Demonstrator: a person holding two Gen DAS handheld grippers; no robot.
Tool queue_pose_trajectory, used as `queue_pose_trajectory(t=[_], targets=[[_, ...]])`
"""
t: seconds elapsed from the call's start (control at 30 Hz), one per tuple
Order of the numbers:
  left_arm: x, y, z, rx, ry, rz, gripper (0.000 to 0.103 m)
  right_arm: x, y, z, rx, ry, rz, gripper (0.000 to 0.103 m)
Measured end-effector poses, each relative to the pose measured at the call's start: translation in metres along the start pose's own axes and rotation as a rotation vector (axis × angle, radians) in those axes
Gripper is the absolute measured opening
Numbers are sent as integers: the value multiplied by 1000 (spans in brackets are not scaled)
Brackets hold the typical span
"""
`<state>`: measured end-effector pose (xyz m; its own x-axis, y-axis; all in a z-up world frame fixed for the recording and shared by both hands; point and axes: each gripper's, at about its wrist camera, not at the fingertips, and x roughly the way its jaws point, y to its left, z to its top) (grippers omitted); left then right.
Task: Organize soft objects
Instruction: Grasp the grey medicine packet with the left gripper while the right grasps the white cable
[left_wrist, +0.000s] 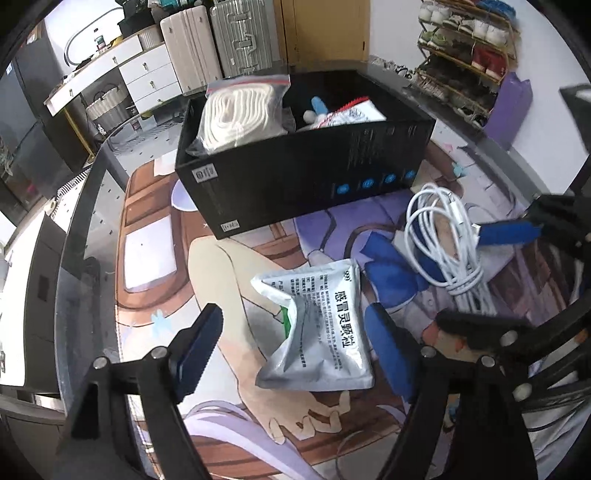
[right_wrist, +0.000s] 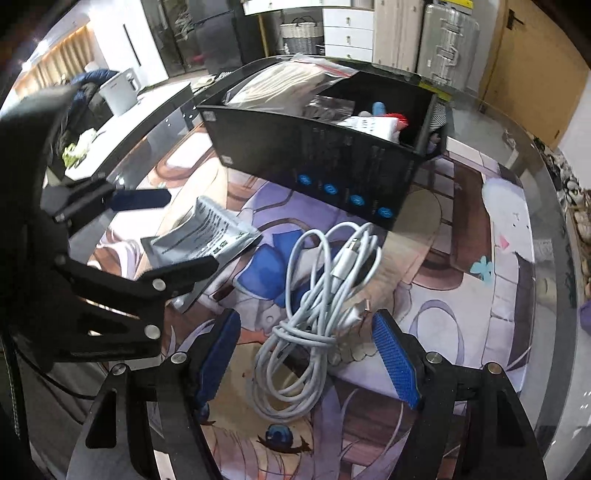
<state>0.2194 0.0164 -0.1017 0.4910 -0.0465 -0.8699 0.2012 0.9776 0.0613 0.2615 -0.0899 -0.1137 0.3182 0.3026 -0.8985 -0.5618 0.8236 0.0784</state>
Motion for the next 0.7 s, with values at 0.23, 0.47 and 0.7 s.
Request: queue_pose_trajectory(t=[0.23, 0.47, 0.7], targets=[[9, 0, -1, -12, 11, 24, 82, 5, -4, 3, 16, 14, -9, 75], [10, 0, -2, -11, 10, 39, 85, 8, 0, 3, 3, 16, -32, 75], [8, -2, 0, -3, 29, -18, 65, 11, 10, 1, -36, 32, -61, 57]])
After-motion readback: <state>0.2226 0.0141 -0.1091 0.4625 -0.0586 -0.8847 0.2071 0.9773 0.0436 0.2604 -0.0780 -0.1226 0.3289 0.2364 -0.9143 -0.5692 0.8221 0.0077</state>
